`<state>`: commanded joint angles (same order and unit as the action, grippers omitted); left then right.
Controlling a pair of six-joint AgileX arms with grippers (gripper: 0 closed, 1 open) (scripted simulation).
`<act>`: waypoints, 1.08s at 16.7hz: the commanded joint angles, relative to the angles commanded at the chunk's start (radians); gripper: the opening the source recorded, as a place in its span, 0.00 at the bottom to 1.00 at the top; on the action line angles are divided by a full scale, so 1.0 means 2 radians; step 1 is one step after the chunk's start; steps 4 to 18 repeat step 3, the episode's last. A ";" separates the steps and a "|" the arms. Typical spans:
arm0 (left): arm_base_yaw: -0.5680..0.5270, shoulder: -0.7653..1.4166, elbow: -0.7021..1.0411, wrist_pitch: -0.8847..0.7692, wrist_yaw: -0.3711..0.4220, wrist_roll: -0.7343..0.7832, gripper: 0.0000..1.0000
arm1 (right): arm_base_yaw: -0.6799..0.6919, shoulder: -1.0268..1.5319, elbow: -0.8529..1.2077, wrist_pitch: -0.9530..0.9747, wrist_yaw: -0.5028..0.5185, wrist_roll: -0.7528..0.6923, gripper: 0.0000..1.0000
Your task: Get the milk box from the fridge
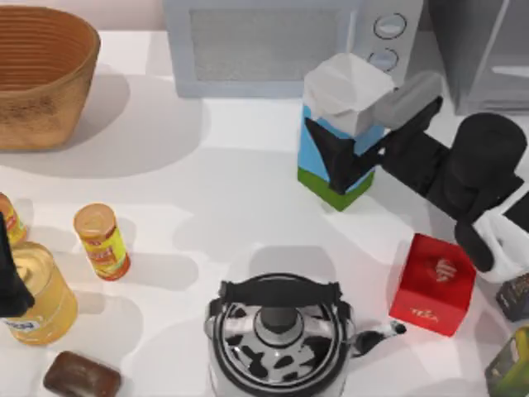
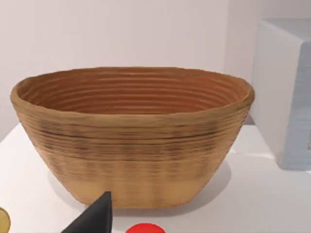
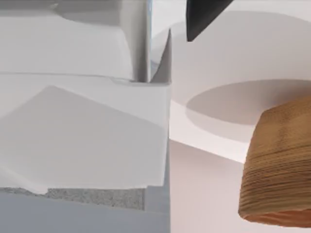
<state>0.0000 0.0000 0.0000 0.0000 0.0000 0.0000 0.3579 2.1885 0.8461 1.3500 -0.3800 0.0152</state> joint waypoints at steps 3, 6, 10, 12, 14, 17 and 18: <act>0.000 0.000 0.000 0.000 0.000 0.000 1.00 | 0.000 0.000 0.000 0.000 0.000 0.000 1.00; 0.000 0.000 0.000 0.000 0.000 0.000 1.00 | 0.000 0.000 0.000 0.000 0.000 0.000 1.00; 0.000 0.000 0.000 0.000 0.000 0.000 1.00 | 0.000 0.000 0.000 0.000 0.000 0.000 1.00; 0.000 0.000 0.000 0.000 0.000 0.000 1.00 | 0.000 0.000 0.000 0.000 0.000 0.000 1.00; 0.000 0.000 0.000 0.000 0.000 0.000 1.00 | 0.000 0.000 0.000 0.000 0.000 0.000 1.00; 0.000 0.000 0.000 0.000 0.000 0.000 1.00 | 0.000 0.000 0.000 0.000 0.000 0.000 1.00; 0.000 0.000 0.000 0.000 0.000 0.000 1.00 | 0.000 0.000 0.000 0.000 0.000 0.000 1.00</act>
